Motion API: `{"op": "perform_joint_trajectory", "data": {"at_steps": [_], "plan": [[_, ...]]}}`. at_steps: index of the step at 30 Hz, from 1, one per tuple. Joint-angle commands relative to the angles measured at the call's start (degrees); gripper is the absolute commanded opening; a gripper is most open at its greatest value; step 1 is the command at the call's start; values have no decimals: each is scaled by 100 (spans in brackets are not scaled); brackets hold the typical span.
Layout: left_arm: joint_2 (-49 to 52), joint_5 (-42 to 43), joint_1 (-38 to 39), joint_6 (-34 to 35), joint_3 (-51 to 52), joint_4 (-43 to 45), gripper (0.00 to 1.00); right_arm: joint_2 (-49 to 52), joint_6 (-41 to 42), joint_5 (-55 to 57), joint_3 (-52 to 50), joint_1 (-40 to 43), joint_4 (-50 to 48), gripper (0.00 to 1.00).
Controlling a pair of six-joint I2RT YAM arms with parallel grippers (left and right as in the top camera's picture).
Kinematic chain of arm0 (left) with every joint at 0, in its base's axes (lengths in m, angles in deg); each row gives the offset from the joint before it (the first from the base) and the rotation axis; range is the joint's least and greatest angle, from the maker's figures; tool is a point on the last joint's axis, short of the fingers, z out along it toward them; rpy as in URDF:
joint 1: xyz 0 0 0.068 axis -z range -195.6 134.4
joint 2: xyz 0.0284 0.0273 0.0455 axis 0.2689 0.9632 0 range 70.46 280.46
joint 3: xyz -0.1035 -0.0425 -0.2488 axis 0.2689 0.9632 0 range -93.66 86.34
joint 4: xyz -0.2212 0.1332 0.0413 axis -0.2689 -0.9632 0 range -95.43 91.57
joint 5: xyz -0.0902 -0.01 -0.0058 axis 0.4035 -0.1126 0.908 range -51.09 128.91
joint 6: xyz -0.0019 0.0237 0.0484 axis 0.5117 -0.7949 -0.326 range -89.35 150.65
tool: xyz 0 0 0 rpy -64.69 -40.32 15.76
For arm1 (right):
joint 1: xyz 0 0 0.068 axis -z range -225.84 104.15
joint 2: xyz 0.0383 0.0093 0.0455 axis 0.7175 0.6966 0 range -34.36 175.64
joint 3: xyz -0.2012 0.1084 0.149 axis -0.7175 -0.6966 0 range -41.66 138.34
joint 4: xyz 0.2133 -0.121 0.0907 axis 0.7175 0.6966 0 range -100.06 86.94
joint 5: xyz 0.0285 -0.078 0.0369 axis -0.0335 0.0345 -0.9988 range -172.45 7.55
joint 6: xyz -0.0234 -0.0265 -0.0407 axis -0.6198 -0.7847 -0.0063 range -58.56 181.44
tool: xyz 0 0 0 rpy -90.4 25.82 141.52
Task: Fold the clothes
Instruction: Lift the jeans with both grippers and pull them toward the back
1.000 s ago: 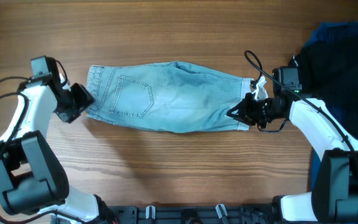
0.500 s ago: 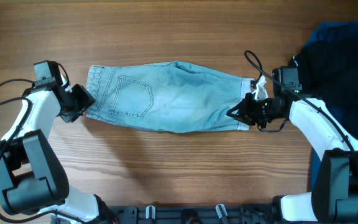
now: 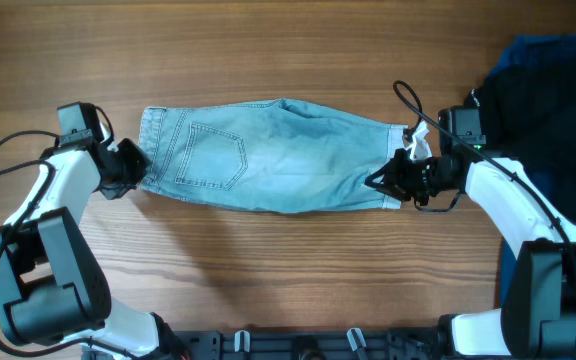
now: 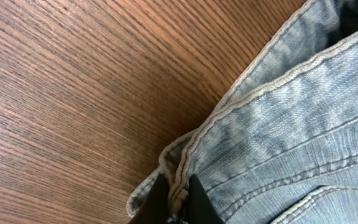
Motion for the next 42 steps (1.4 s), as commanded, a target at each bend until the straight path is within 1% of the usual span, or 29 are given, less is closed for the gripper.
{"op": "perform_joint_trajectory", "data": {"at_steps": [1, 3, 8, 13, 15, 18, 20, 23, 27, 31, 35, 38, 42], "plan": [[-289, 431, -9, 13, -101, -127, 4, -133, -79, 22, 310, -35, 48, 4], [-562, 667, -9, 13, -267, -216, 4, -144, -92, 11, 575, -35, 271, 4], [-1342, 850, 28, 17, -745, -426, 4, -175, -214, 122, 1622, -35, 868, 4], [-1641, 850, 286, 17, -1106, -348, 4, -175, -184, 254, 2277, -35, 949, 5], [-1641, 848, 409, 17, -1213, -149, 4, -175, -57, 420, 2385, -35, 776, 4], [-1626, 844, 525, 28, -1213, 439, 4, -175, 76, 531, 2393, -35, 308, 4], [-1600, 839, 522, 256, -1213, 839, 4, -175, 125, 531, 2393, -35, -87, 4], [-1530, 798, 525, 295, -1213, 1408, 4, -175, 339, 772, 2393, -35, -671, 4], [-1178, 774, 522, 315, -1211, 2092, 4, -175, 391, 1360, 2393, -35, -1311, 4], [-509, 776, 525, 317, -1211, 2826, 4, -140, 389, 2131, 2393, -173, -1790, 4], [190, 710, 520, 466, -1211, 3508, 4, 59, 389, 2955, 2393, -415, -2092, 4], [741, 645, 518, 660, -1211, 4205, 4, 485, 476, 3556, 2393, -535, -2437, 4], [1156, 649, 520, 876, -1211, 4887, 4, 1154, 688, 3915, 2393, -540, -2796, 4]]}}
